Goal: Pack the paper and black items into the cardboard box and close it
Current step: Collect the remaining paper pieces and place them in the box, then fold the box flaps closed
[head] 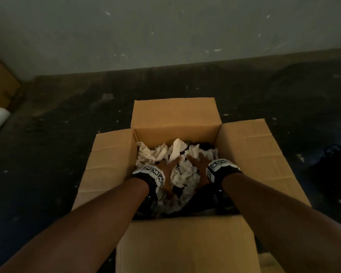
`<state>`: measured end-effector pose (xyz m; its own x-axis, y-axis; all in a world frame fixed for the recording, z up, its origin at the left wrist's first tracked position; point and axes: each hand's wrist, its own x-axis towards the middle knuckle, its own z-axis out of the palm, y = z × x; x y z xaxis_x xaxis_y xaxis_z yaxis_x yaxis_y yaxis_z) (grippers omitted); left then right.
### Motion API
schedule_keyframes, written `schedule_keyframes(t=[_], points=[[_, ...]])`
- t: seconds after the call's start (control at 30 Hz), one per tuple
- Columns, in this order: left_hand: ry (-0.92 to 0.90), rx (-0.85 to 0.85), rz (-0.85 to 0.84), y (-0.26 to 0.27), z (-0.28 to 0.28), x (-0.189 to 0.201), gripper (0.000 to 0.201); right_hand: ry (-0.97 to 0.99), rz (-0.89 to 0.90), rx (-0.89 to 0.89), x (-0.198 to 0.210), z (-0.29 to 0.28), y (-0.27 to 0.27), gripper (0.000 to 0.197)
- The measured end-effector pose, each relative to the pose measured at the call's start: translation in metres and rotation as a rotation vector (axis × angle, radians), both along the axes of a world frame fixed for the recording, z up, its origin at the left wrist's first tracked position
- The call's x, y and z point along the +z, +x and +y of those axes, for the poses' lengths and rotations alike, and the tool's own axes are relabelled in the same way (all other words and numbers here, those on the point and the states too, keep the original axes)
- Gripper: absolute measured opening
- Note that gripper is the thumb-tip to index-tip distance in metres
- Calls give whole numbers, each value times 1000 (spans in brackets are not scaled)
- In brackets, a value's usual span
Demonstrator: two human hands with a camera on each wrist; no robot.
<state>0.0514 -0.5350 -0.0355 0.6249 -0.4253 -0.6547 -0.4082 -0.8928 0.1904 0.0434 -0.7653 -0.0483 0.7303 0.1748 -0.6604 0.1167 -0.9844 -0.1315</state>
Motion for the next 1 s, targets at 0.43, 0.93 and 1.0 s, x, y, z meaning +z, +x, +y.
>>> schedule_keyframes(t=[0.43,0.93,1.0], points=[[-437,262,-424,-38,66,116,87,216,-434,-219,133,-27,-36,93],[-312,797,-352,-117,203,103,76,19,-445,-667,140,-122,-169,75],[-439,823,-460,-122,202,129,81,141,-597,-689,162,-121,-176,75]])
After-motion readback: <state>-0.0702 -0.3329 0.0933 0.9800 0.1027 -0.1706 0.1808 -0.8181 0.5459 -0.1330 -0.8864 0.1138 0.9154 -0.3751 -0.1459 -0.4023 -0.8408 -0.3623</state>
